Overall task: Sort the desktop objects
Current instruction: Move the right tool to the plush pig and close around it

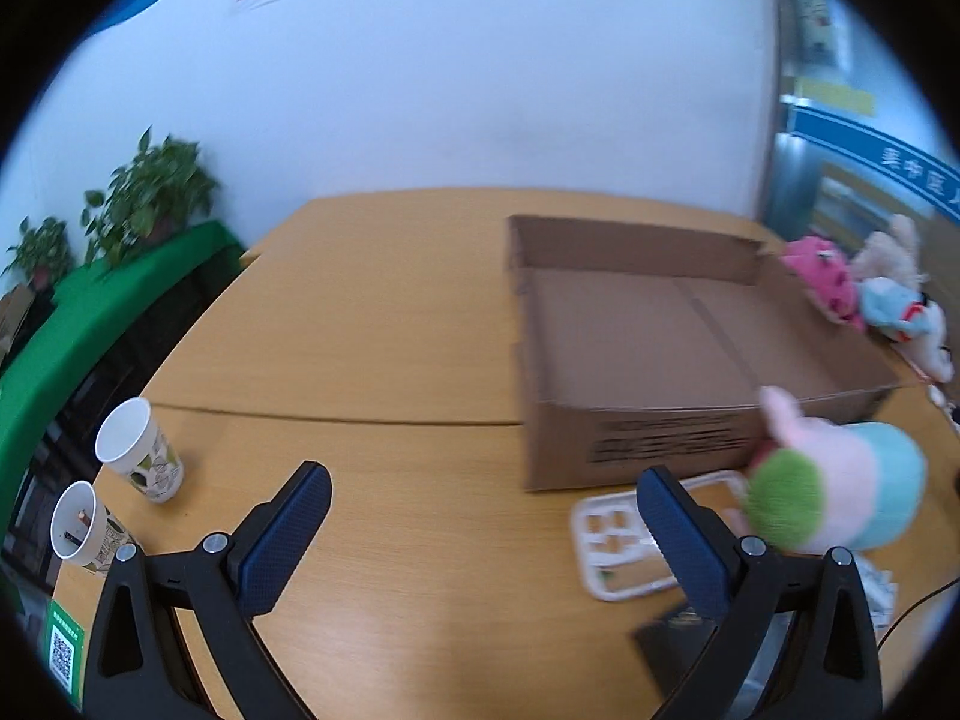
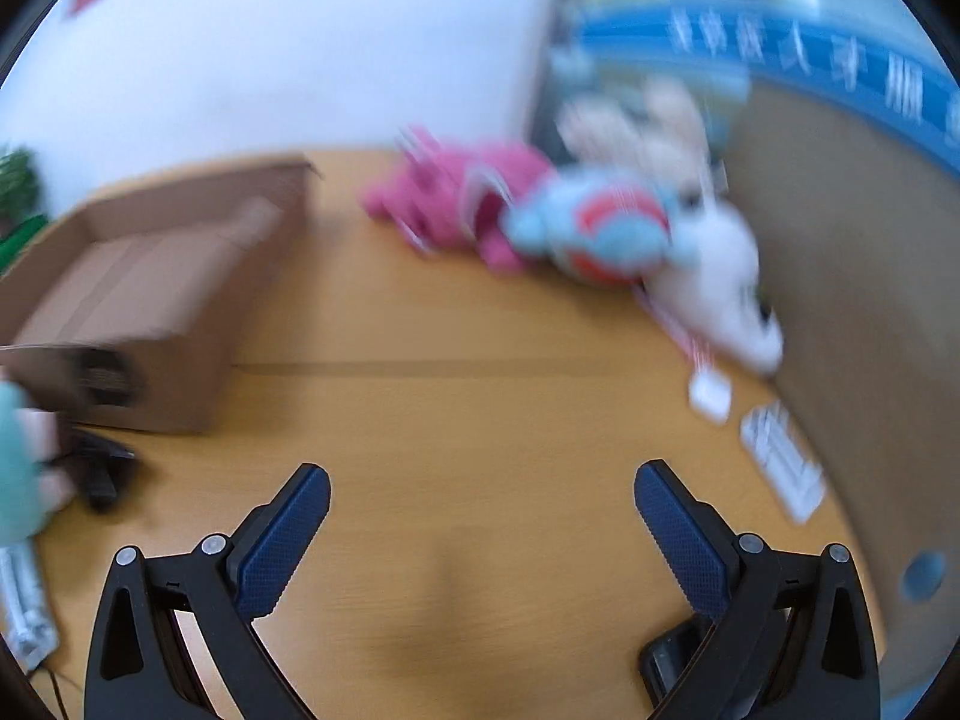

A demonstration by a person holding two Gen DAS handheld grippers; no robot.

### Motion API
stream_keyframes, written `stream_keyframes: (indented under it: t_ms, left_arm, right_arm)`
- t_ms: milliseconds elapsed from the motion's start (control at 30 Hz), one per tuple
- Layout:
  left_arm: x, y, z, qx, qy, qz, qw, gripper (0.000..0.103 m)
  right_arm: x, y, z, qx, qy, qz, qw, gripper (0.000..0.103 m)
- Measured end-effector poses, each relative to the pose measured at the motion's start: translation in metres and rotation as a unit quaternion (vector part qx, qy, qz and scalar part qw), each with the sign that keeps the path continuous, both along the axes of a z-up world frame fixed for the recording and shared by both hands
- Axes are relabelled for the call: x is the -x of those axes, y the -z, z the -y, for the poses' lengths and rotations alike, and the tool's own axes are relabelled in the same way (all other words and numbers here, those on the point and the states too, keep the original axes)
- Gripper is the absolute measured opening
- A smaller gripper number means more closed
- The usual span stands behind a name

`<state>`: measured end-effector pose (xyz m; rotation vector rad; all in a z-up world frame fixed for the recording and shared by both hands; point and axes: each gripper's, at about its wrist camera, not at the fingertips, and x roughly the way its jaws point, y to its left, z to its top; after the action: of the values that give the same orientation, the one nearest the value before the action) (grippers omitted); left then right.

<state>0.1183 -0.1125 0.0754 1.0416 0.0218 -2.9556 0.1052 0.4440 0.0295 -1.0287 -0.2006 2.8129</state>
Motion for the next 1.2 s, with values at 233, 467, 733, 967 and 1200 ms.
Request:
stream_keyframes:
  t_ms: [233,467,733,967,1200]
  left_arm:
    - [-0.012,-0.007,-0.052,-0.045,0.058,0.006,0.9973,0.102]
    - [-0.021,0.006,-0.083,-0.050,0.085,0.019,0.9950,0.102]
    - [-0.019,0.020,-0.108,-0.057,0.113,0.044,0.9909,0.102]
    - [-0.019,0.038,-0.104,-0.071,0.119,0.067,0.9880,0.102]
    - [-0.004,0.044,-0.102,-0.100,0.125,0.081,0.9838,0.101]
  right_arm:
    - [-0.031,-0.058,0.051,0.004,-0.094,-0.051,0.994,0.103]
    - [-0.067,-0.052,0.101,0.047,-0.190,-0.028,0.980,0.103]
    - [-0.082,-0.007,0.166,0.115,-0.255,0.015,0.960,0.103]
    - [-0.086,0.012,0.201,0.141,-0.299,0.040,0.943,0.103]
    - [-0.076,0.035,0.221,0.129,-0.314,0.086,0.937,0.103]
